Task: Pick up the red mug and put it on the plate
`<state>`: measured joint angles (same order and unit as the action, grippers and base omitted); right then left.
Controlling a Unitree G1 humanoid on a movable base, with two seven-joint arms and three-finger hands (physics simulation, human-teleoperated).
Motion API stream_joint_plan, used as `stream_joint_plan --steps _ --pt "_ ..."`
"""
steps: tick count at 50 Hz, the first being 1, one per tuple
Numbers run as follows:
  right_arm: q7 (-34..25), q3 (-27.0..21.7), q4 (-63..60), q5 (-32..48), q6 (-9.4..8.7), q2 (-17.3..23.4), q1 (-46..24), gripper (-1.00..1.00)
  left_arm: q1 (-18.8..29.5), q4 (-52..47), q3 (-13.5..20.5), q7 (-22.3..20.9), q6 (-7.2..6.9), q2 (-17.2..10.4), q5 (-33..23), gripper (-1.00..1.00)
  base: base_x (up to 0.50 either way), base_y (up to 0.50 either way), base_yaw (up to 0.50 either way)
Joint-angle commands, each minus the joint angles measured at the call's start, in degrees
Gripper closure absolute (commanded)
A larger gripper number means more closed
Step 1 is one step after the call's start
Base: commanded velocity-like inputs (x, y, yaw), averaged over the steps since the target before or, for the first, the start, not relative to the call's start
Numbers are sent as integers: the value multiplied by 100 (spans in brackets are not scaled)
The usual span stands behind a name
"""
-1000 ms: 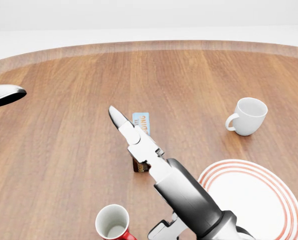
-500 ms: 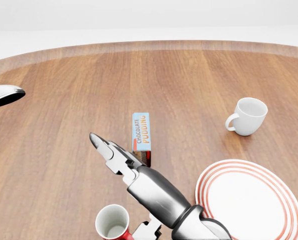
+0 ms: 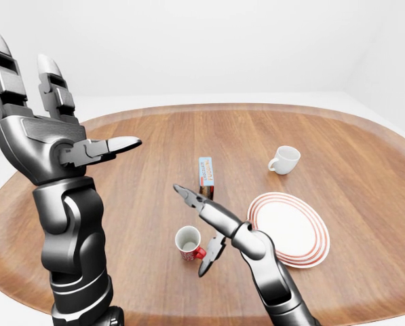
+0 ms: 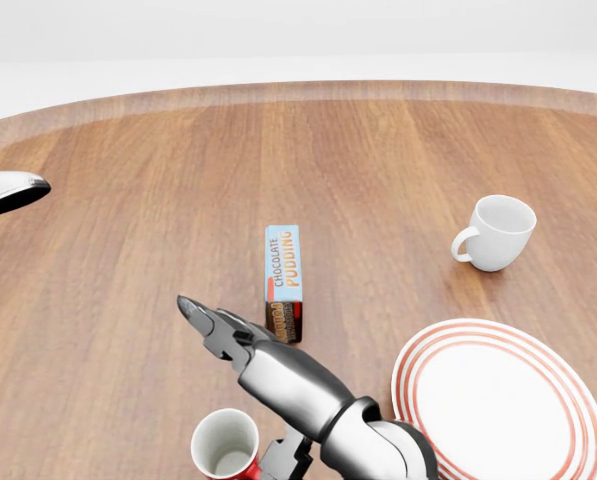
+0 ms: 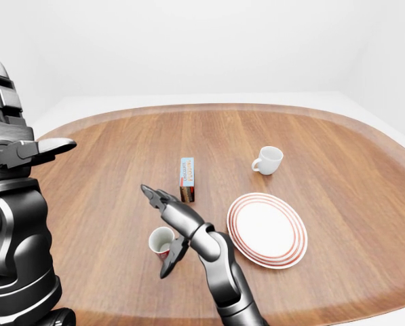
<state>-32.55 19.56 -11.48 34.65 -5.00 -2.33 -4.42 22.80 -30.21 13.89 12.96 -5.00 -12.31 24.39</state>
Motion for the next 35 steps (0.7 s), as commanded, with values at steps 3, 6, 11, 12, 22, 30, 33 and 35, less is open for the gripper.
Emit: stream_joint_plan --steps 3,6,11,12,22,30,33,35 --pt "-319 86 523 684 0 -103 -103 -100 -4 -49 11 1 0 -2 17 -100 0 0 0" --pt "-443 77 558 819 0 -156 -167 -100 -27 -27 -4 -8 0 9 -3 -100 0 0 0" --pt "-563 12 759 958 0 -204 -307 -100 -57 -50 -19 -23 0 30 -9 -100 0 0 0" --pt "-589 8 793 1013 0 -201 -325 -100 -54 -49 -16 -27 0 29 -11 -100 0 0 0" --pt "-610 -158 1471 1174 0 -284 -609 -100 -38 -40 -39 -5 0 35 -23 -100 0 0 0" --pt "-666 -301 1819 1286 0 -308 -806 -100 46 -51 -22 6 0 12 -7 -100 0 0 0" --pt "-634 -360 2030 1250 0 -290 -841 -100 44 -53 2 -1 0 -13 8 -100 0 0 0" --pt "-640 -374 2148 1249 0 -268 -863 -100 56 -67 6 6 0 -22 16 -100 0 0 0"
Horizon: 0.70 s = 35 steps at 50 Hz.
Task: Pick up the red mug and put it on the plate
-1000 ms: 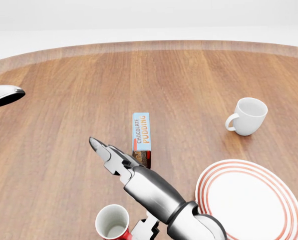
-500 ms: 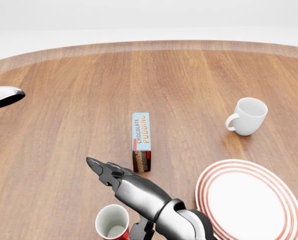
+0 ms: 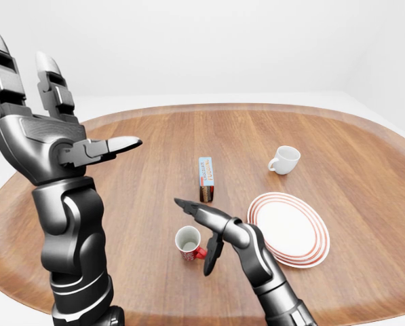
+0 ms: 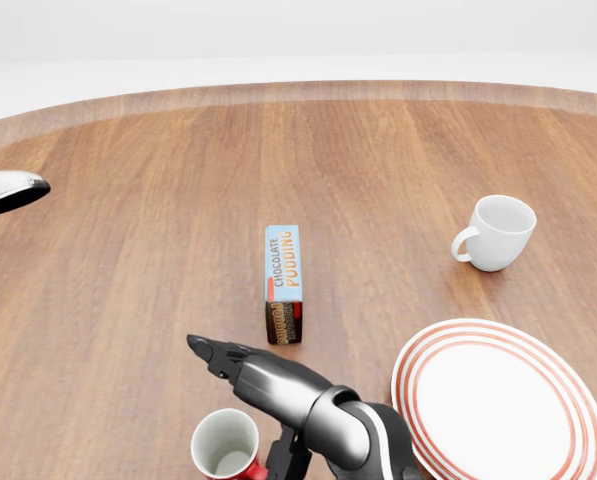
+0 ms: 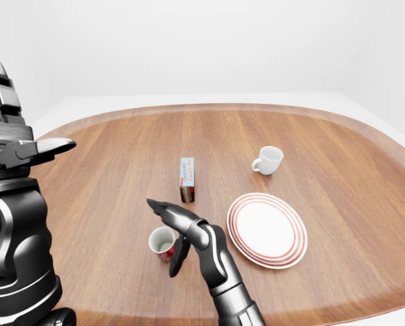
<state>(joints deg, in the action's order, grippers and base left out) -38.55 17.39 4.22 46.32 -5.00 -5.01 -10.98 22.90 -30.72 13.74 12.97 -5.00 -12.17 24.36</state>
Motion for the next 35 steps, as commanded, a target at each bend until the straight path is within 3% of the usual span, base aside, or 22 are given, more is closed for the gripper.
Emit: stream_joint_plan --steps 1,11,35 --pt "-27 -184 661 69 0 0 -230 -100 57 -28 26 13 0 -40 34 -100 0 0 0" --pt "207 -445 2017 184 0 102 -882 -100 127 -120 38 85 0 -79 121 -100 0 0 0" --pt "701 -572 3534 245 0 -217 -1685 -100 164 -249 73 162 0 -138 251 -100 0 0 0"
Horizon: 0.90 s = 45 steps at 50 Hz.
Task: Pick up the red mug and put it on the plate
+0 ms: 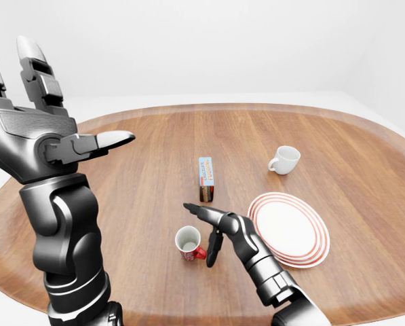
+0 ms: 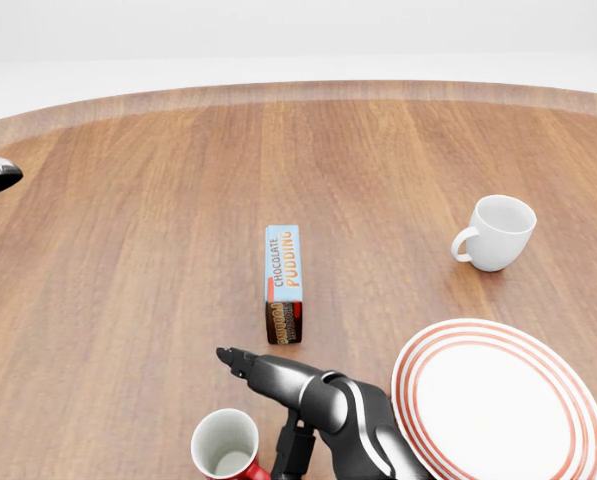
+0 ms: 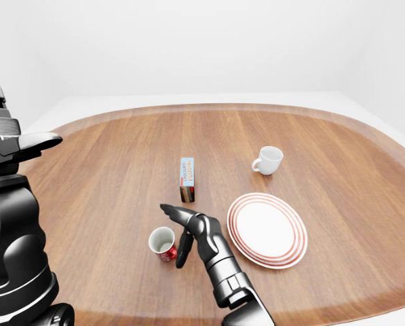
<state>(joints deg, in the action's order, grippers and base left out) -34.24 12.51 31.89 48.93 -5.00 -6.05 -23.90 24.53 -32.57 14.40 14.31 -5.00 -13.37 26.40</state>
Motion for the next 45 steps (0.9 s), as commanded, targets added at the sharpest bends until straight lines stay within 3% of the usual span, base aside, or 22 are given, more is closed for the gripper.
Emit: stream_joint_plan --steps 1,6,12,21,26,29,45 --pt "302 -78 813 -14 0 -120 -410 -100 9 -66 15 31 0 -21 57 -100 0 0 0" --pt "506 -85 1277 -29 38 -162 -570 -100 -2 -63 17 23 0 -23 66 -100 0 0 0" --pt "641 -103 1736 -83 322 -230 -761 -100 -17 -75 17 13 0 -16 89 -100 0 0 0" --pt "829 -159 2250 -188 562 -323 -1011 -100 -16 -6 19 -5 0 -19 84 -100 0 0 0" --pt "1131 -165 2724 -198 891 -394 -1226 -100 -15 -55 16 19 0 -14 115 -100 0 0 0" --pt "1268 -174 3035 -196 1000 -438 -1316 -100 -27 -15 25 2 0 -17 113 -100 0 0 0" --pt "1298 -233 3127 -198 1000 -440 -1380 -100 -99 138 34 -63 0 -7 74 -100 0 0 0"
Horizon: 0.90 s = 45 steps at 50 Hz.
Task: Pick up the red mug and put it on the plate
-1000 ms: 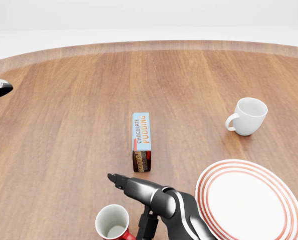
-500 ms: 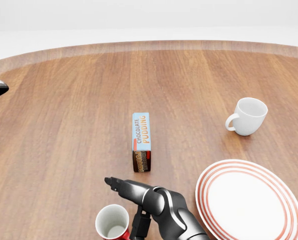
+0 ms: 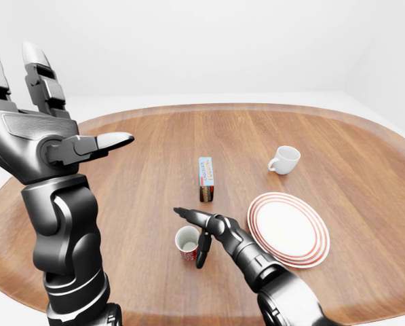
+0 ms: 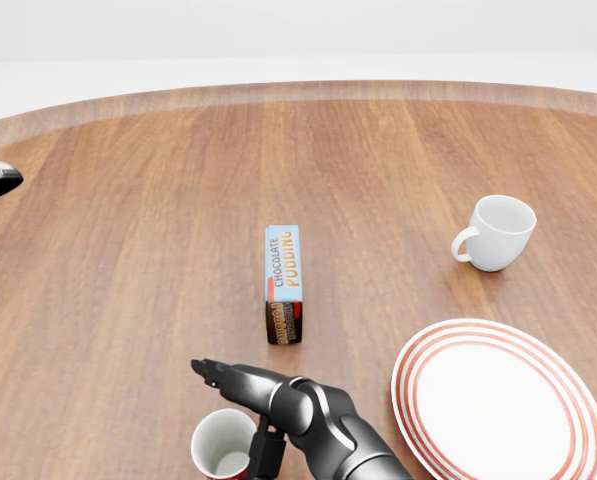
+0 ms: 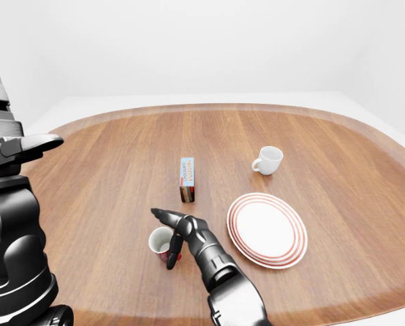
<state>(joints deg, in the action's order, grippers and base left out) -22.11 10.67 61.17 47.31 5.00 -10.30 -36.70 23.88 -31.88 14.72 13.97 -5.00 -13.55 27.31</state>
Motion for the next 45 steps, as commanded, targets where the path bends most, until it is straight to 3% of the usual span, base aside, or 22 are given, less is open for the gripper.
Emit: stream_joint_plan --steps 1,3,5,6,7,24,30,34,37,45 --pt "94 -53 199 -45 0 -13 -107 -100 -28 86 -1 -30 0 12 -22 -100 0 0 0" --pt "116 -49 201 -47 0 -7 -112 -100 -31 103 -8 -37 0 14 -35 -100 0 0 0" --pt "106 -50 155 -58 0 -3 -101 -53 -34 114 -6 -45 0 13 -44 -100 0 0 0" --pt "130 -57 135 -68 0 2 -110 3 -32 123 -2 -49 0 11 -47 -100 0 0 0" --pt "82 -77 79 -101 0 7 -123 100 -26 178 -3 -59 0 10 -72 -100 0 0 0" --pt "-177 -43 -584 -167 -35 127 148 100 -33 152 36 -35 0 -9 -49 -100 0 0 0" --pt "-680 -76 -1753 -309 -393 330 640 100 -12 190 67 -18 0 -44 -28 -100 0 0 0" --pt "-1427 -201 -3589 -607 -1000 540 1233 100 -44 234 82 -28 0 -57 -39 -100 0 0 0" --pt "-1785 -127 -4553 -685 -1000 624 1506 100 -21 300 76 -21 0 -57 -61 -100 0 0 0" --pt "-1789 -197 -6369 -1061 -1000 811 1659 100 41 352 93 23 0 -102 -34 -100 0 0 0"
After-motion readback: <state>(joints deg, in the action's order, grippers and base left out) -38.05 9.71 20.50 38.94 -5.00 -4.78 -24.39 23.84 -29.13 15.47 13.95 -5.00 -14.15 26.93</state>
